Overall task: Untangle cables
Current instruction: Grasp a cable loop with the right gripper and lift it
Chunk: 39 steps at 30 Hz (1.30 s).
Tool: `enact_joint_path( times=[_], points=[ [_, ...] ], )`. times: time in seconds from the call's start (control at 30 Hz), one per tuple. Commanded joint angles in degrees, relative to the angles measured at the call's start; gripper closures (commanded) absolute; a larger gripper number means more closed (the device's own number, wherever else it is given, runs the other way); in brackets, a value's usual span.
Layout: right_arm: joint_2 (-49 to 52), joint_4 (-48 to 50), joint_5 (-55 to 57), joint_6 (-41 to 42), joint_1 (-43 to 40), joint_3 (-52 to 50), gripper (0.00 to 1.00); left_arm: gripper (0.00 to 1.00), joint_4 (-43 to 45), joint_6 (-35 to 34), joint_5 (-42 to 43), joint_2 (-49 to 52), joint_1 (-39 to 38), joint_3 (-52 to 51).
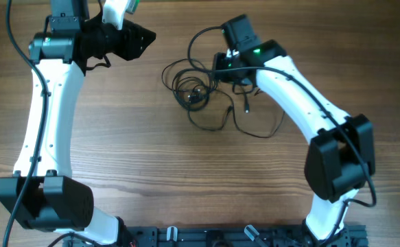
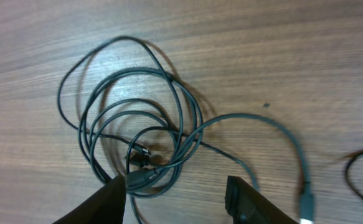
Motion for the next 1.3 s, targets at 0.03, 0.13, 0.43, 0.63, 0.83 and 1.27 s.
enact_joint_path(
  times=[0.03, 0.13, 0.43, 0.63, 0.83, 1.27],
  points=[
    [3.26, 0.57, 6.47, 8.09, 2.97, -0.55, 0.46, 0.53, 0.26, 2.43, 4.42, -0.63, 0.20, 0.79],
    [4.31, 0.52, 8.96, 11.58, 4.17, -0.55, 0.46, 0.53, 0.39, 2.40, 4.42, -0.63, 0.20, 0.79],
    [7.26, -0.44, 10.56, 19.69, 5.11, -0.55, 0.46, 0.52, 0.63, 2.40, 4.42, -0.63, 0.20, 0.79],
    [8.85, -0.92, 10.93, 22.47, 5.11, -0.55, 0.46, 0.52, 0.81, 2.40, 4.42, -0.63, 0.20, 0.79],
    [9.25, -1.49, 10.97, 25.18, 5.11, -0.55, 0.46, 0.52, 1.03, 2.40, 4.42, -0.63, 0.22, 0.79],
    [9.27, 0.96, 10.97, 23.63, 6.23, -0.55, 0.46, 0.52, 1.27, 2.43, 4.42, -0.63, 0.22, 0.79]
  ],
)
